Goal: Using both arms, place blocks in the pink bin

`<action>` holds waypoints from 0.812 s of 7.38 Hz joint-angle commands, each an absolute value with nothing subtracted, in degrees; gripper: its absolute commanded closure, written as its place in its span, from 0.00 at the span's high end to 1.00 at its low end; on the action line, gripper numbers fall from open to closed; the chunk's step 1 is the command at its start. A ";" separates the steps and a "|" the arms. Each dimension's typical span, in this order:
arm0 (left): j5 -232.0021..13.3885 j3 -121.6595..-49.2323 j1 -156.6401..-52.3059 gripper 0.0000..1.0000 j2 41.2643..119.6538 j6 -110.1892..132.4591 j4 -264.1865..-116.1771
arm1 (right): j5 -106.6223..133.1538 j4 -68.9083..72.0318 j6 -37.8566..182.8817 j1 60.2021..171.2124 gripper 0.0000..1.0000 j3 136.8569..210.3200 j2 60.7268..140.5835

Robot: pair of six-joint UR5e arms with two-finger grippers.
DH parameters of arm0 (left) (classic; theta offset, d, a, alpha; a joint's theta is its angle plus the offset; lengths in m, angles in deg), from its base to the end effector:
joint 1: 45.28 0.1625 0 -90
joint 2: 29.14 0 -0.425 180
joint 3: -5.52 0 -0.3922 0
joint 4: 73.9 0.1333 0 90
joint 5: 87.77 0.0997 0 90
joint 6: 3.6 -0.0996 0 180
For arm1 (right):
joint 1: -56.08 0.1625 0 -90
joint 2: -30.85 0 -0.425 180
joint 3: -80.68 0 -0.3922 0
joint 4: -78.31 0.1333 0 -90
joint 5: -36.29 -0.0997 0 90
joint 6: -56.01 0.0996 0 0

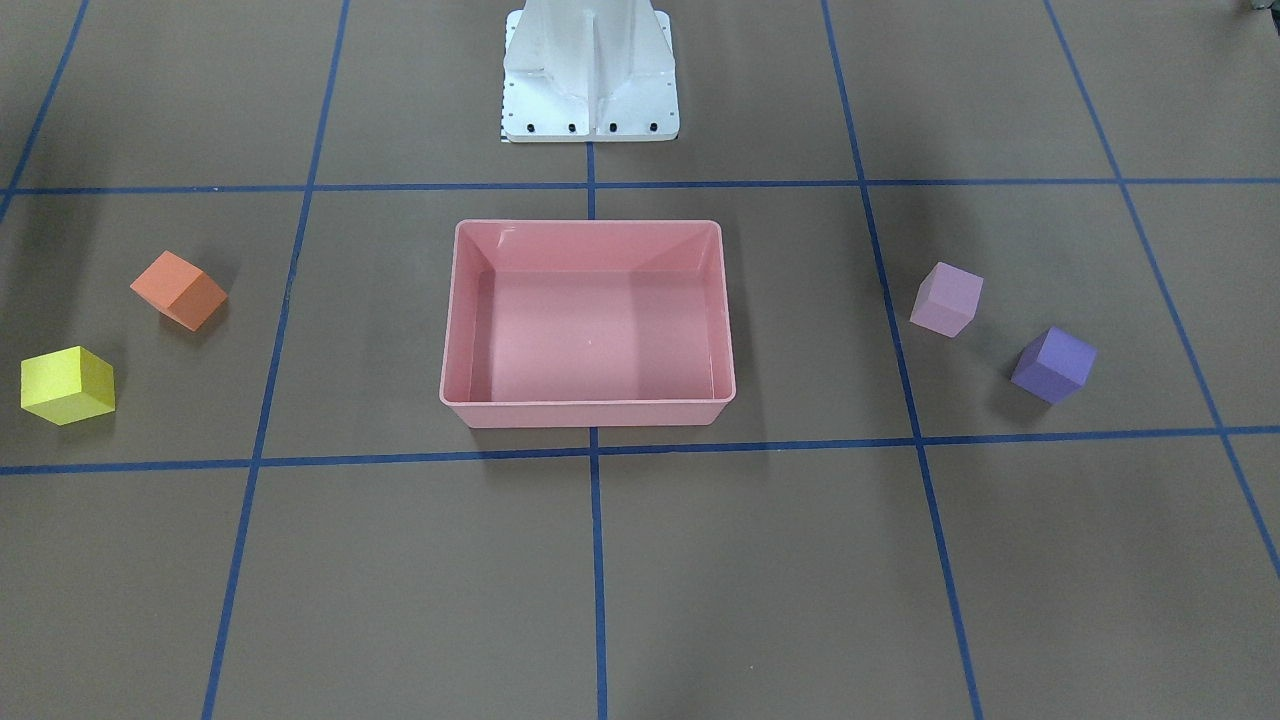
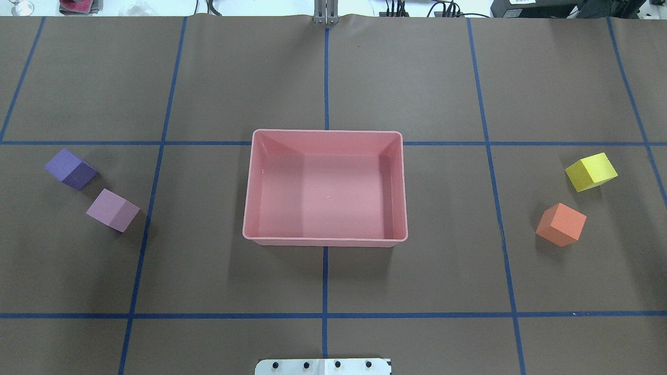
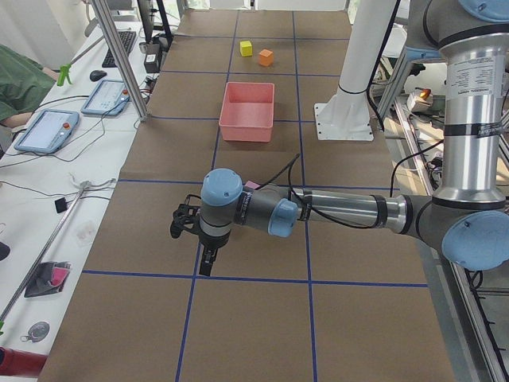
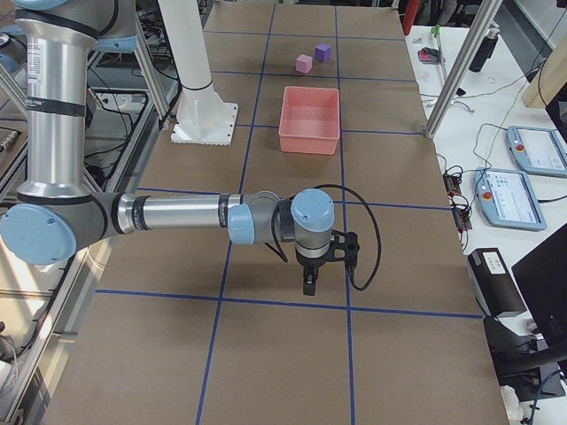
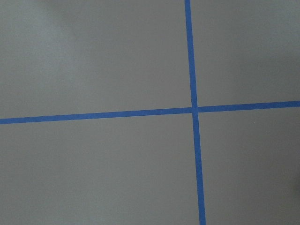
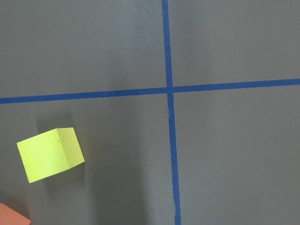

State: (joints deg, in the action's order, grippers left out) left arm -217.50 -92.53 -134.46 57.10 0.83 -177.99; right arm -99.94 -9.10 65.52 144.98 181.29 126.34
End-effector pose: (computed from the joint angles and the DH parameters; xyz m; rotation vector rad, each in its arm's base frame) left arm -0.0627 -0.4829 0.5985 0.2759 0.7004 0.0512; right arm 0.0526 -0.4591 0.6055 0.0522 -0.8141 0.0843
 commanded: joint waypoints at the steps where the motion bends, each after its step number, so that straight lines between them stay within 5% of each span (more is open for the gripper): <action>1: -217.24 -94.48 -129.17 1.00 57.52 7.68 -178.68 | -99.50 -8.88 65.85 143.97 1.00 181.49 124.37; 6: -217.98 -103.80 -111.14 1.00 61.30 57.23 -180.25 | -100.99 -8.44 66.21 143.88 1.00 180.00 124.98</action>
State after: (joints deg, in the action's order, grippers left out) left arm -220.77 -101.54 -116.07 60.88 47.26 -180.12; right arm -100.39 -8.57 66.20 143.88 180.52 124.92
